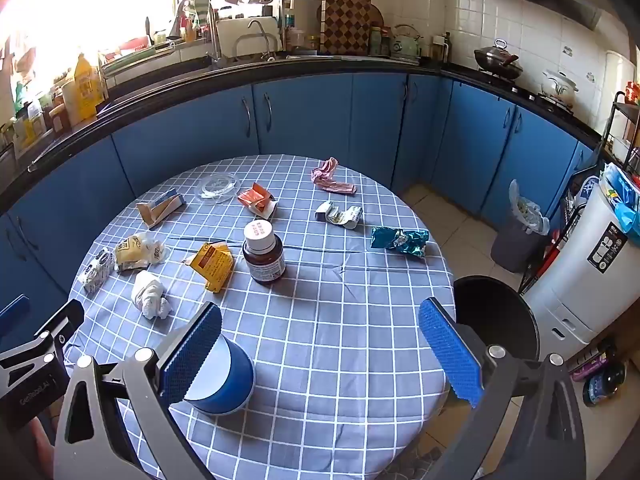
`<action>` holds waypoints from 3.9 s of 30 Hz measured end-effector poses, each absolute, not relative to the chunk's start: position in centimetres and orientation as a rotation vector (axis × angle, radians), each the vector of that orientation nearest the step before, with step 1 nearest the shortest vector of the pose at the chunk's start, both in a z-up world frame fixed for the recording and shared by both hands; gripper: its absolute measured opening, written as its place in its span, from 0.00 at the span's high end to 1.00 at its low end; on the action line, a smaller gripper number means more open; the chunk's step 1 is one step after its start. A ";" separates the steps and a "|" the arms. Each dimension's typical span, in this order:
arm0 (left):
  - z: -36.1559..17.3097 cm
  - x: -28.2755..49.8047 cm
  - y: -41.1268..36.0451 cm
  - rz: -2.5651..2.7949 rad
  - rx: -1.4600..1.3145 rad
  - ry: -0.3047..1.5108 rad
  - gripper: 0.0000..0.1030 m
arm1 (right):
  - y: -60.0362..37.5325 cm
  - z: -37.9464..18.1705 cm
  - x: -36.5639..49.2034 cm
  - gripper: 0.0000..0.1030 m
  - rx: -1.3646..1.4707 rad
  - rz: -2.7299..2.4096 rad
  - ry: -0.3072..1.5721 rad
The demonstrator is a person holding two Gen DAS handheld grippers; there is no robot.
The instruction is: Collect trash
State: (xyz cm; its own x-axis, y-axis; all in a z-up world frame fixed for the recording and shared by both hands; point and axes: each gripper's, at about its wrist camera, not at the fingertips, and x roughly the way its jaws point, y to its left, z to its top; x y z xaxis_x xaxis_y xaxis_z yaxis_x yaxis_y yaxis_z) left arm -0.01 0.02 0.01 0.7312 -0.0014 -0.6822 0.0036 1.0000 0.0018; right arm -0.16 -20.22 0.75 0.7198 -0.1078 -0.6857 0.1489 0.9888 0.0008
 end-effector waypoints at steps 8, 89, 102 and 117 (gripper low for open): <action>0.1 -0.1 0.1 0.006 0.003 0.752 0.03 | -20.2 0.5 -0.1 0.07 0.052 -0.143 0.755; 0.4 -0.4 -0.3 -0.034 -0.005 0.743 0.03 | -20.2 0.8 -0.2 0.07 0.066 -0.139 0.751; 0.3 -0.5 -0.2 -0.037 -0.012 0.751 0.03 | -19.9 0.9 -0.2 0.07 0.065 -0.136 0.755; -0.9 0.3 2.8 0.091 -0.069 0.767 0.03 | -15.9 -1.3 -0.1 0.07 0.005 0.061 0.811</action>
